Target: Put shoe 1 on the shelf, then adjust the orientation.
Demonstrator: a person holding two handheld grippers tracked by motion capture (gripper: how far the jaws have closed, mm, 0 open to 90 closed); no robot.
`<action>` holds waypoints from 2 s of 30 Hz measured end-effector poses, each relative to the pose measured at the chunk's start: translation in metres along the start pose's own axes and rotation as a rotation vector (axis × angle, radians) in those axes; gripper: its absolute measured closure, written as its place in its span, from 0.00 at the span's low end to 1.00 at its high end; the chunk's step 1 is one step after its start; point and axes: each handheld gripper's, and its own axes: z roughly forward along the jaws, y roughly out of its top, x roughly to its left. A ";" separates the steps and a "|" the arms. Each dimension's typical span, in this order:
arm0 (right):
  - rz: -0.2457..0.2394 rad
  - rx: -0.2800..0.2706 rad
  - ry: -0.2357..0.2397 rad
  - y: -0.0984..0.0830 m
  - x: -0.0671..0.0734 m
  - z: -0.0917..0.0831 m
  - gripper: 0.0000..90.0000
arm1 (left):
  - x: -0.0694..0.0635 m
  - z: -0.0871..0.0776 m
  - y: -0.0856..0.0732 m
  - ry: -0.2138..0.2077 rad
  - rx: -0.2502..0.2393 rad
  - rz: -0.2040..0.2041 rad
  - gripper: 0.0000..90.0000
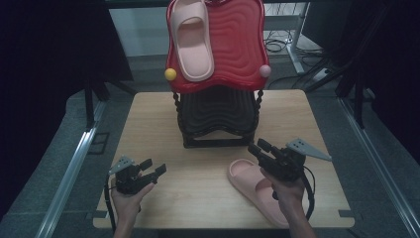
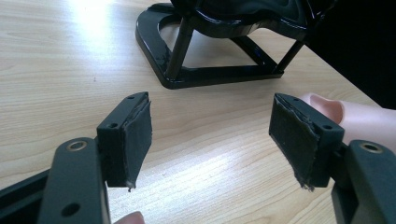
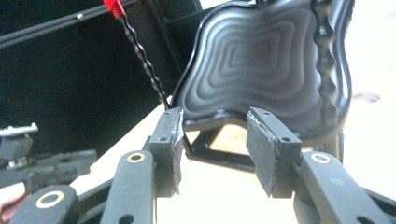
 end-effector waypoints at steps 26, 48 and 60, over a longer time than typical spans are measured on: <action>-0.025 0.210 -0.148 -0.077 -0.085 -0.056 0.93 | -0.007 0.006 -0.003 -0.007 0.024 0.017 0.33; -0.094 0.370 -0.213 -0.121 -0.096 -0.087 1.00 | -0.010 0.006 -0.003 -0.014 0.024 0.020 0.33; -0.135 0.406 -0.164 -0.128 -0.072 -0.084 1.00 | -0.010 0.006 -0.004 -0.016 0.025 0.018 0.33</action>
